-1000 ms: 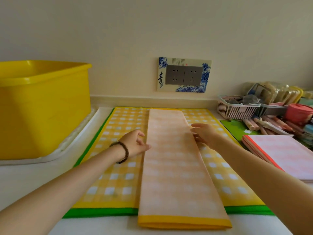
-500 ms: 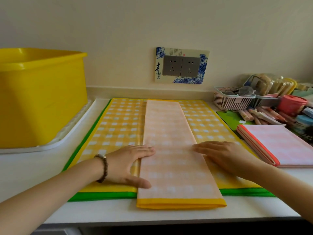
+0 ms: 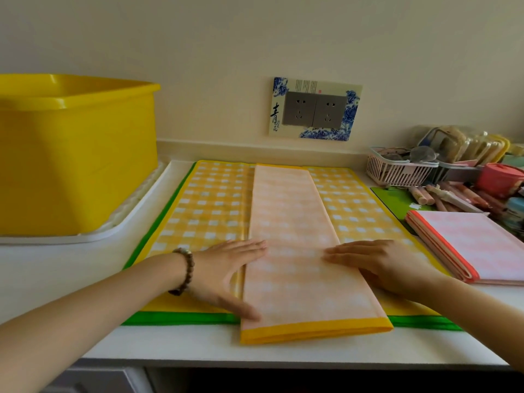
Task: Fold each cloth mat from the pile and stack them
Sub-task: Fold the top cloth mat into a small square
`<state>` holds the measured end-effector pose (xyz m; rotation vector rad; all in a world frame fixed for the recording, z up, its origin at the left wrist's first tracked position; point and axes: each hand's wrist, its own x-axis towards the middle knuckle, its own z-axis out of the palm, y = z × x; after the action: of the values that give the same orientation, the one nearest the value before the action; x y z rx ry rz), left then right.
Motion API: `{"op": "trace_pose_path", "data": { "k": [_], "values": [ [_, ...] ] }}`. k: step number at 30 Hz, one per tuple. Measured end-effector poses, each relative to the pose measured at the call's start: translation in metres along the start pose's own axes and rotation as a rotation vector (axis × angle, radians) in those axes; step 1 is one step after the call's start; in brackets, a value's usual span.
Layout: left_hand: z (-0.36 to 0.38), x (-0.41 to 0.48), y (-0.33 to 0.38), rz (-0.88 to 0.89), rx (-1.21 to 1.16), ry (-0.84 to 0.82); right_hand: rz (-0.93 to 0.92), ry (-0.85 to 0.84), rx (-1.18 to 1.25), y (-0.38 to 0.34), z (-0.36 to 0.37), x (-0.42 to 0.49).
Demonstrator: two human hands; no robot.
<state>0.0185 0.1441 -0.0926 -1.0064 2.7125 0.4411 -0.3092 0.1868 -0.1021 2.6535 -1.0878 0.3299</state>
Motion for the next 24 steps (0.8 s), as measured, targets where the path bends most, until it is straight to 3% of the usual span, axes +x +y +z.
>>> {"op": "trace_pose_path", "data": {
  "k": [3,7,11,14,18,24],
  "values": [
    [0.001,-0.002,-0.011,-0.023,-0.337,0.167,0.148,0.054,0.137,-0.001,0.001,0.001],
    [0.004,0.005,-0.028,-0.027,-0.842,0.270,0.437,0.026,0.397,0.006,-0.001,0.012],
    [0.005,0.017,-0.029,-0.111,-0.754,0.369,0.708,0.239,0.747,0.011,0.006,0.034],
    [0.003,0.027,-0.022,-0.185,-0.743,0.500,0.860,0.252,0.836,0.016,0.013,0.045],
    [-0.001,0.044,-0.014,-0.309,-0.746,0.633,1.063,0.235,0.753,0.023,0.023,0.056],
    [-0.008,0.055,-0.012,-0.464,-0.696,0.610,1.139,0.127,0.606,0.027,0.024,0.068]
  ]
}}
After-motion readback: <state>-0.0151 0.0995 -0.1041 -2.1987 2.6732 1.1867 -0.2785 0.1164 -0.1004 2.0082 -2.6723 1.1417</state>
